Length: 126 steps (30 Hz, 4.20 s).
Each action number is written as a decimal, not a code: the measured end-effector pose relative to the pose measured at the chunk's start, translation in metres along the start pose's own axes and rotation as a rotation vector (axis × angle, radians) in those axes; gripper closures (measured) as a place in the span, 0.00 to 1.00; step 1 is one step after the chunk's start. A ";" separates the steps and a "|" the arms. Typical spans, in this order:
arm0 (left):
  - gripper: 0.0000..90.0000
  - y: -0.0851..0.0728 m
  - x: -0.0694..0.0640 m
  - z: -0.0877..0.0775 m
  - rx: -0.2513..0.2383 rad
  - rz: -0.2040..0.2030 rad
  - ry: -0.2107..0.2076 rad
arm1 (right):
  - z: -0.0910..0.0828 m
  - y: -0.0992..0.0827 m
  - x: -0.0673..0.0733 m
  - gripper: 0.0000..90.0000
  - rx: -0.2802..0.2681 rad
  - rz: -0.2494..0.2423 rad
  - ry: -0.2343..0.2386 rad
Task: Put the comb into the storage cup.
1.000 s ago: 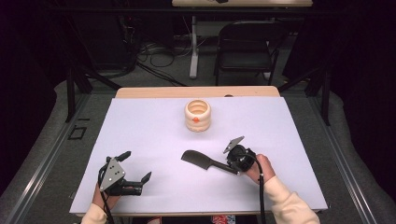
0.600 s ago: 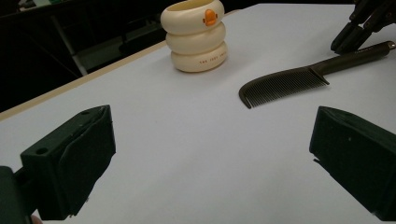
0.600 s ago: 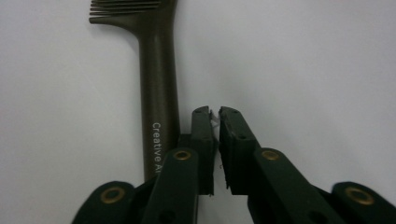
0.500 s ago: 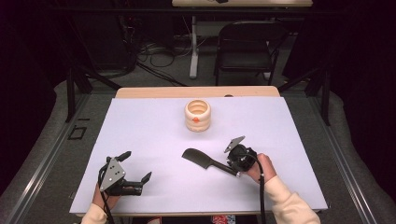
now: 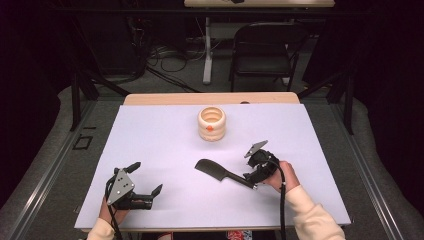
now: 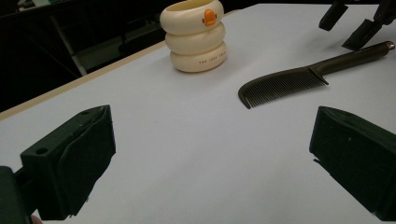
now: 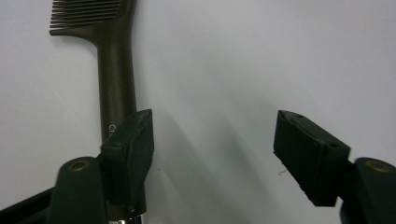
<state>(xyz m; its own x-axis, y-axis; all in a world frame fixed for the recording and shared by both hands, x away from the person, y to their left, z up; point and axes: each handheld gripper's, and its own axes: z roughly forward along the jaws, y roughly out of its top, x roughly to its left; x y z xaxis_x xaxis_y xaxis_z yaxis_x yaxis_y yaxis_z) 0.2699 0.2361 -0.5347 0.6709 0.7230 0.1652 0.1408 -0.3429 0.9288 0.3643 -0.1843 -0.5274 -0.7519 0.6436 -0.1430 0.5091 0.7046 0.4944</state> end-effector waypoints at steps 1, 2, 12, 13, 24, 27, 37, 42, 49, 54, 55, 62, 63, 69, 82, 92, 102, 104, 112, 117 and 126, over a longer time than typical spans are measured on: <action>0.00 0.000 0.000 0.000 0.000 0.000 0.000 | -0.001 0.000 -0.001 0.28 -0.002 -0.005 0.004; 0.00 0.000 0.000 0.000 0.001 0.000 0.000 | -0.002 0.000 -0.002 0.27 -0.006 0.001 0.008; 0.00 0.000 0.000 0.000 0.000 -0.002 0.000 | -0.008 0.001 -0.005 0.12 -0.027 -0.007 0.040; 0.00 0.000 0.000 0.000 0.000 -0.002 0.000 | -0.008 0.001 -0.005 0.11 -0.038 -0.009 0.041; 0.00 0.000 0.000 0.001 -0.002 -0.003 -0.001 | -0.008 0.005 -0.005 0.00 -0.016 -0.026 0.078; 0.00 0.000 0.000 0.001 -0.004 -0.004 -0.002 | -0.009 0.006 -0.002 0.00 -0.016 -0.032 0.089; 0.00 0.000 0.000 0.001 -0.001 -0.004 0.000 | -0.012 0.013 0.007 0.00 -0.009 -0.077 0.119; 0.00 0.000 0.000 0.000 -0.002 -0.004 -0.001 | -0.014 0.016 0.012 0.00 0.007 -0.092 0.134; 0.00 0.000 0.000 0.000 -0.002 -0.002 -0.001 | -0.013 0.022 0.020 0.00 0.014 -0.112 0.141; 0.00 0.000 0.000 0.001 0.001 0.001 0.000 | -0.011 0.024 0.024 0.00 0.022 -0.138 0.152; 0.00 0.000 0.000 0.001 0.000 0.001 0.001 | -0.011 0.025 0.025 0.00 0.025 -0.139 0.152; 0.00 0.000 0.000 0.001 0.001 0.003 0.000 | -0.008 0.030 0.030 0.00 0.042 -0.166 0.143; 0.00 0.000 0.000 0.001 0.001 0.002 0.000 | -0.008 0.030 0.031 0.00 0.044 -0.167 0.142; 0.00 0.000 0.000 0.001 -0.001 0.003 -0.003 | -0.005 0.035 0.035 0.00 0.068 -0.182 0.137; 0.00 0.000 -0.001 0.001 0.001 0.003 -0.004 | 0.000 0.043 0.041 0.00 0.113 -0.200 0.140; 0.00 0.000 -0.001 0.001 0.002 0.000 -0.002 | 0.003 0.051 0.050 0.27 0.157 -0.243 0.114; 0.00 0.000 0.000 0.001 0.006 0.003 0.000 | 0.008 0.058 0.053 0.52 0.183 -0.289 0.085; 0.00 0.000 -0.001 0.001 0.003 0.000 0.000 | 0.011 0.060 0.054 0.55 0.196 -0.294 0.081; 0.00 0.000 0.000 0.001 0.006 0.003 -0.002 | 0.017 0.063 0.052 0.64 0.226 -0.296 0.094; 0.00 0.000 0.000 0.001 0.006 0.003 -0.002 | 0.021 0.065 0.049 0.69 0.240 -0.292 0.098; 0.00 0.000 0.000 0.001 0.006 0.003 -0.002 | 0.027 0.067 0.048 0.74 0.271 -0.281 0.098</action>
<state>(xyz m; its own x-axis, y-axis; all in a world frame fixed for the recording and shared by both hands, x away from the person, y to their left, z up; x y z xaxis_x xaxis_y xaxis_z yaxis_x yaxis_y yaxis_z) 0.2705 0.2350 -0.5351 0.6730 0.7205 0.1669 0.1437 -0.3487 0.9262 0.3737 -0.0979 -0.5247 -0.9074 0.3921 -0.1512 0.3601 0.9109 0.2015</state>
